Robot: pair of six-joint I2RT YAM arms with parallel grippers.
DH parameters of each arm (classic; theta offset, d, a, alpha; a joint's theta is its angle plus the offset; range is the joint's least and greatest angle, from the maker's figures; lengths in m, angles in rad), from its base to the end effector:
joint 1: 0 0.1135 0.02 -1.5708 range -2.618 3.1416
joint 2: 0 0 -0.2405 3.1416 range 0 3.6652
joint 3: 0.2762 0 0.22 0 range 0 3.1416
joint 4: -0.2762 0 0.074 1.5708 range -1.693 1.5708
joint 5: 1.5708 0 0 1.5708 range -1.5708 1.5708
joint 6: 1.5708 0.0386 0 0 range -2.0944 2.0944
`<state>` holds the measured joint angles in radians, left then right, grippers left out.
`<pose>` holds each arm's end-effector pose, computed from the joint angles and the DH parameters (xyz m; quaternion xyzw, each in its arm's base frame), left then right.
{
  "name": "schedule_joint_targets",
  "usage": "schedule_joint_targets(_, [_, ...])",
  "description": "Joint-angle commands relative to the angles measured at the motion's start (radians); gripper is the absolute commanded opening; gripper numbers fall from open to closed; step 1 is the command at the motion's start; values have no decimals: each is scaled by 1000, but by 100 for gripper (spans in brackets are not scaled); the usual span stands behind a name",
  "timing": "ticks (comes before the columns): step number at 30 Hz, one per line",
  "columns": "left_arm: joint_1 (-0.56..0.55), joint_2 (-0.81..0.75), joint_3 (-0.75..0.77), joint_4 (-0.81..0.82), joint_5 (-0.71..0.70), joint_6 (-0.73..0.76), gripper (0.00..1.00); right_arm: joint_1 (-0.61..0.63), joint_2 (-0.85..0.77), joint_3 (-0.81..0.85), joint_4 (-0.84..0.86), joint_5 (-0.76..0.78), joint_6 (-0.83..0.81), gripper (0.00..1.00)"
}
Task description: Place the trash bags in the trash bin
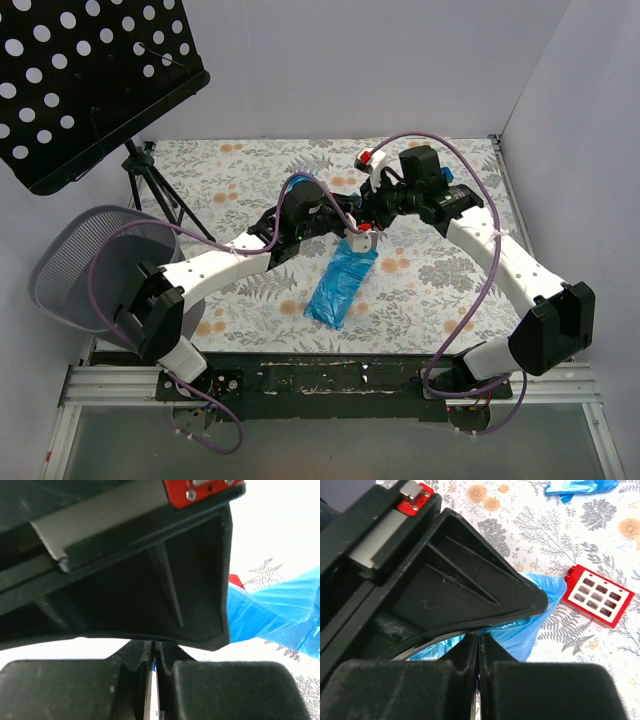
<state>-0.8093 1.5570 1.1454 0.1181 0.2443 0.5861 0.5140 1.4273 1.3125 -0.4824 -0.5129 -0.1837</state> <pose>0.2288 -0.2535 0.2920 0.5677 0.5640 -0.1631 0.5771 0.2447 0.1599 0.3264 -0.4037 0.7629 0.2955 0.4095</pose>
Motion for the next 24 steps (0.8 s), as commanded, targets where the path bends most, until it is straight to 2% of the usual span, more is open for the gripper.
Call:
schedule_joint_targets(1, [-2,11,47,92,78,0,0,77,-58,42,45,-101,6,1])
schedule_joint_targets(7, [-66,-119,-24,35,176,-38,0,-84,38,120,70,-59,38,1])
schedule_joint_targets(12, [-79,-95,-12,0,112,-52,0,-59,44,151,67,-104,69,1])
schedule_joint_targets(16, [-68,-54,-27,66,52,-35,0,10,-19,97,61,-130,69,1])
schedule_joint_targets(20, [-61,-51,-23,129,-16,-87,0,3,-85,59,24,-99,23,1])
schedule_joint_targets(23, [-19,-81,-26,169,-68,-173,7,-35,-119,53,-7,-125,24,1])
schedule_joint_targets(24, [5,-95,-24,184,-80,-221,14,-46,-129,47,-13,-148,29,1])
